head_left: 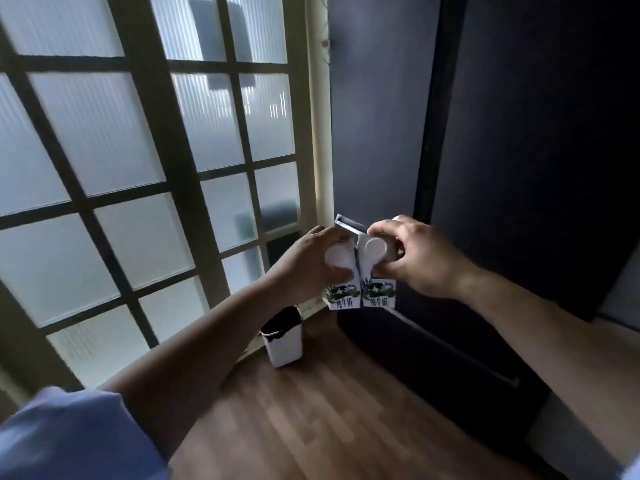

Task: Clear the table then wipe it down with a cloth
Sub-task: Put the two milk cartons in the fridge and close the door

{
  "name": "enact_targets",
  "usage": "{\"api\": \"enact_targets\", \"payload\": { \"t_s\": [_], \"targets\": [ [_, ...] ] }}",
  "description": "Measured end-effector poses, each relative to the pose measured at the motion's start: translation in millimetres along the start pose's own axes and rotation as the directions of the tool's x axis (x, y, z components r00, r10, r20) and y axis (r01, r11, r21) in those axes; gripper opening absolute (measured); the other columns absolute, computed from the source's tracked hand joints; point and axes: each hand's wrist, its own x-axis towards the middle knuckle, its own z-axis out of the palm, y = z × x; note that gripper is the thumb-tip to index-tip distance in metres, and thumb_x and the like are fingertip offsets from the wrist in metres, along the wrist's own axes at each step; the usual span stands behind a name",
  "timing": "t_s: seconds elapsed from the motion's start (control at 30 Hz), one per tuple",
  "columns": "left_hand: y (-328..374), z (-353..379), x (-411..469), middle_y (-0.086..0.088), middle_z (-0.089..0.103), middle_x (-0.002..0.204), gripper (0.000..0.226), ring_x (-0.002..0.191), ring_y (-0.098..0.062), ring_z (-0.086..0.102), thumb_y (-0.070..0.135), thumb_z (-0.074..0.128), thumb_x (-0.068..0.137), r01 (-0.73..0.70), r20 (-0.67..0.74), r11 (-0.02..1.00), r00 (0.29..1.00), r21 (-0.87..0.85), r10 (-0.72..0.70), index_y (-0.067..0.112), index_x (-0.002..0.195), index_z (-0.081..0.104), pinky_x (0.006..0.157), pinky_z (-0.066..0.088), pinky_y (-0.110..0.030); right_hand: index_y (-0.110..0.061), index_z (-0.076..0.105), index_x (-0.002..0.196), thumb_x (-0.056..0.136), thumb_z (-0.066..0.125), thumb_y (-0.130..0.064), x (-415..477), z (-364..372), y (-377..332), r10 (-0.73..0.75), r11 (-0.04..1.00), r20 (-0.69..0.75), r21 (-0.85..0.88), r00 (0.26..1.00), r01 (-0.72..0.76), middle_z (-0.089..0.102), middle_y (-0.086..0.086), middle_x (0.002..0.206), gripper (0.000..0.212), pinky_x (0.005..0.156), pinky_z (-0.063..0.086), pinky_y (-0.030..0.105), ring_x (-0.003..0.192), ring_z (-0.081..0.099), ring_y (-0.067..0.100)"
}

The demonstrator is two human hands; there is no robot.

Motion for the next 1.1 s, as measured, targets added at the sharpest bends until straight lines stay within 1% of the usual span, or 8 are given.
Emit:
{"api": "enact_targets", "payload": {
  "t_s": [0.1,0.27,0.53,0.67,0.77,0.9,1.0,1.1],
  "targets": [
    [-15,12,46,0.005,0.051,0.12,0.063,0.095,-0.007,0.046,0.022,0.078,0.071,-0.091,0.056,0.995,0.994,-0.043,0.094,0.026,0.129,0.052,0.066,0.033,-0.014,-0.019,0.059,0.12,0.074,0.072,-0.017,26,2,19,0.075,0.997,-0.038,-0.019,0.996,-0.076,0.058,0.003,0.113,0.048,0.085,0.047,0.025,0.102,0.057,0.018],
    [-33,48,120,0.0,0.048,0.122,0.069,0.104,-0.017,0.053,0.026,0.079,0.07,-0.176,0.179,0.979,0.965,-0.102,0.192,0.032,0.131,0.048,0.082,0.042,-0.021,-0.016,0.058,0.116,0.075,0.071,-0.016,68,6,68,0.172,0.982,-0.095,-0.066,0.981,-0.179,0.057,0.002,0.112,0.043,0.08,0.044,0.022,0.099,0.056,0.018],
    [-59,120,249,-0.002,0.047,0.111,0.066,0.097,-0.021,0.053,0.036,0.077,0.072,-0.206,0.305,0.974,0.925,-0.099,0.226,0.03,0.131,0.048,0.08,0.037,-0.022,-0.013,0.053,0.109,0.071,0.076,-0.02,149,11,169,0.276,0.954,-0.114,-0.088,0.954,-0.287,0.057,0.0,0.104,0.045,0.072,0.042,0.026,0.092,0.055,0.018],
    [-72,151,308,0.0,0.044,0.106,0.063,0.094,-0.024,0.054,0.036,0.077,0.073,-0.222,0.341,0.973,0.911,-0.07,0.232,0.031,0.129,0.049,0.078,0.041,-0.028,-0.017,0.051,0.121,0.078,0.07,-0.017,182,9,210,0.371,0.928,-0.07,0.006,0.926,-0.372,0.058,0.0,0.112,0.047,0.078,0.047,0.028,0.095,0.057,0.016],
    [-82,175,344,-0.002,0.045,0.108,0.063,0.096,-0.028,0.055,0.036,0.076,0.073,-0.261,0.377,0.964,0.89,-0.042,0.257,0.033,0.129,0.047,0.082,0.048,-0.037,-0.019,0.044,0.136,0.084,0.059,-0.004,200,9,243,0.467,0.875,0.004,0.141,0.884,-0.463,0.054,-0.003,0.128,0.056,0.09,0.046,0.023,0.113,0.055,0.013],
    [-97,208,389,-0.005,0.045,0.115,0.065,0.103,-0.03,0.052,0.034,0.077,0.073,-0.293,0.418,0.955,0.862,-0.05,0.287,0.033,0.13,0.047,0.089,0.048,-0.045,-0.009,0.055,0.126,0.089,0.045,0.003,225,19,302,0.671,0.704,-0.108,0.404,0.734,-0.585,0.062,0.005,0.119,0.041,0.099,0.045,0.03,0.11,0.057,0.015],
    [-111,234,416,-0.004,0.045,0.117,0.066,0.105,-0.029,0.052,0.034,0.077,0.073,-0.314,0.458,0.948,0.835,-0.06,0.305,0.033,0.131,0.046,0.09,0.048,-0.046,-0.008,0.062,0.108,0.092,0.045,-0.002,238,39,350,0.857,0.4,-0.041,0.683,0.514,-0.611,0.065,0.008,0.101,0.025,0.091,0.051,0.031,0.093,0.06,0.017],
    [-131,262,440,-0.002,0.045,0.116,0.064,0.104,-0.028,0.051,0.034,0.077,0.073,-0.328,0.492,0.942,0.81,-0.07,0.319,0.033,0.129,0.046,0.09,0.048,-0.044,0.003,0.06,0.108,0.093,0.046,-0.002,252,64,395,0.922,0.102,0.114,0.851,0.37,-0.516,0.061,0.012,0.089,0.021,0.078,0.051,0.025,0.082,0.058,0.021]
  ]
}}
